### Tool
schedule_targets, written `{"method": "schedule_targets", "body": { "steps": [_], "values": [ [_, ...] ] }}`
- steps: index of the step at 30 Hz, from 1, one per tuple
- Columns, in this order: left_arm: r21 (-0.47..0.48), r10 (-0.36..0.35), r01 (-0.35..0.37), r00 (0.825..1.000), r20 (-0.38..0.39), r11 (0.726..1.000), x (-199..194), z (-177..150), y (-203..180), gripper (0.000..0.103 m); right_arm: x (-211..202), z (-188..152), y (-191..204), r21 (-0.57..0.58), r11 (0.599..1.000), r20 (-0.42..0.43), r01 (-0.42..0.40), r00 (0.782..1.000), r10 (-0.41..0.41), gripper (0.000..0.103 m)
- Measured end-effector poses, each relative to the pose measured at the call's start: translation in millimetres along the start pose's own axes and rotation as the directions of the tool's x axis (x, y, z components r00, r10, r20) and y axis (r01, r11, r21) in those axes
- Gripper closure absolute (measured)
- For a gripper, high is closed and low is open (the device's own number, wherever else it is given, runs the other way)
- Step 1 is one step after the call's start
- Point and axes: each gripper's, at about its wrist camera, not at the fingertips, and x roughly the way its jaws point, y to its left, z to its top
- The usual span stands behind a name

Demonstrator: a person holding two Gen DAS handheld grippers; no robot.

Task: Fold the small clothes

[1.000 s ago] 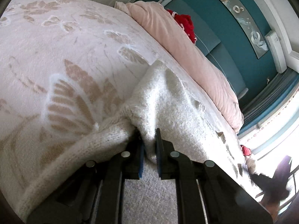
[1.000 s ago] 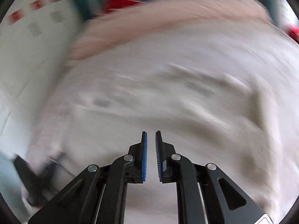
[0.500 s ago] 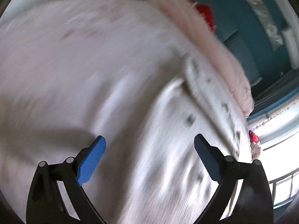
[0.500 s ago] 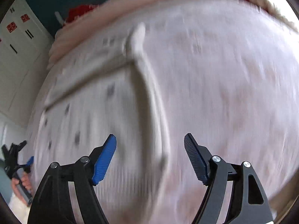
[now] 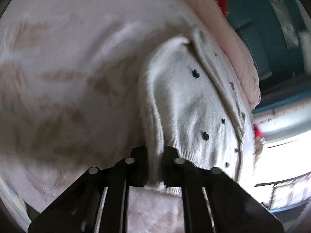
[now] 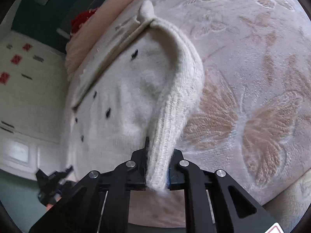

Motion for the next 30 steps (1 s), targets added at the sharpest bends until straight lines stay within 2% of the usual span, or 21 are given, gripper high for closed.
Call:
{"method": "schedule_targets", "body": {
  "steps": [1, 5, 8, 11, 12, 13, 15, 16, 17, 18, 20, 22, 24, 26, 27, 29, 30],
  "values": [
    [-0.012, -0.008, 0.008, 1.000, 0.010, 1.000, -8.0, 1.1, 0.3, 0.096, -5.3, -0.6, 5.8, -0.025, 1.000, 0.011, 0.000, 1.000, 0.000, 0.093],
    [0.059, -0.051, 0.049, 0.998, 0.027, 0.997, -52.3, -1.4, -12.4, 0.097, -47.1, -7.4, 35.0, -0.105, 0.994, 0.042, -0.032, 0.998, 0.037, 0.095],
    [0.167, -0.069, 0.064, 0.997, 0.023, 0.984, -97.2, -15.1, -24.3, 0.097, -83.5, -18.7, 50.7, -0.253, 0.967, 0.019, 0.009, 1.000, -0.004, 0.096],
    [0.261, -0.060, 0.061, 0.998, -0.009, 0.963, -139.3, -36.1, -28.0, 0.097, -110.3, -42.5, 52.6, -0.385, 0.922, -0.065, 0.044, 0.995, -0.074, 0.096],
    [0.281, -0.048, 0.060, 0.998, -0.048, 0.958, -154.9, -50.5, -23.0, 0.097, -116.9, -51.6, 49.0, -0.414, 0.909, -0.103, 0.045, 0.990, -0.096, 0.096],
    [0.291, -0.039, 0.060, 0.996, -0.079, 0.955, -161.8, -59.9, -19.1, 0.097, -122.3, -63.1, 42.8, -0.444, 0.895, -0.146, 0.044, 0.982, -0.120, 0.096],
    [0.313, 0.001, 0.048, 0.988, -0.155, 0.949, -177.2, -84.8, -6.7, 0.097, -136.2, -97.9, 21.5, -0.503, 0.864, -0.268, 0.008, 0.949, -0.165, 0.096],
    [0.313, 0.011, 0.054, 0.979, -0.203, 0.948, -189.4, -102.1, 1.5, 0.097, -140.3, -105.2, 17.5, -0.504, 0.863, -0.298, -0.007, 0.940, -0.166, 0.096],
    [0.308, 0.009, 0.060, 0.976, -0.219, 0.950, -196.6, -108.0, 3.6, 0.097, -149.8, -118.1, 10.1, -0.486, 0.873, -0.342, -0.033, 0.927, -0.155, 0.096],
    [0.298, 0.005, 0.066, 0.973, -0.230, 0.952, -206.1, -113.9, 4.5, 0.097, -158.2, -124.2, 6.7, -0.459, 0.887, -0.363, -0.055, 0.922, -0.131, 0.096],
    [0.270, -0.044, 0.106, 0.973, -0.224, 0.957, -226.2, -115.0, -4.1, 0.097, -178.9, -124.7, 10.7, -0.395, 0.912, -0.357, -0.108, 0.933, -0.044, 0.096],
    [0.277, -0.108, 0.154, 0.978, -0.177, 0.948, -235.7, -97.2, -29.4, 0.097, -195.1, -100.0, 29.8, -0.381, 0.912, -0.268, -0.152, 0.962, 0.049, 0.096],
    [0.332, -0.170, 0.201, 0.978, -0.122, 0.922, -228.9, -66.3, -66.0, 0.097, -198.3, -63.4, 43.9, -0.364, 0.912, -0.176, -0.188, 0.976, 0.131, 0.096],
    [0.407, -0.181, 0.181, 0.983, -0.039, 0.895, -206.3, -27.0, -103.5, 0.097, -184.3, -9.3, 52.6, -0.314, 0.925, -0.065, -0.213, 0.977, 0.203, 0.095],
    [0.427, -0.189, 0.175, 0.982, -0.009, 0.887, -187.4, -5.5, -119.5, 0.097, -174.0, 11.3, 54.5, -0.298, 0.931, -0.020, -0.210, 0.977, 0.214, 0.095],
    [0.451, -0.156, 0.116, 0.986, 0.053, 0.885, -151.3, 23.9, -138.7, 0.096, -133.4, 59.4, 52.3, -0.247, 0.950, 0.055, -0.191, 0.976, 0.211, 0.093],
    [0.445, -0.127, 0.071, 0.987, 0.098, 0.893, -121.3, 43.7, -147.1, 0.096, -112.8, 75.9, 45.9, -0.212, 0.962, 0.083, -0.170, 0.978, 0.191, 0.091]
  ]
}}
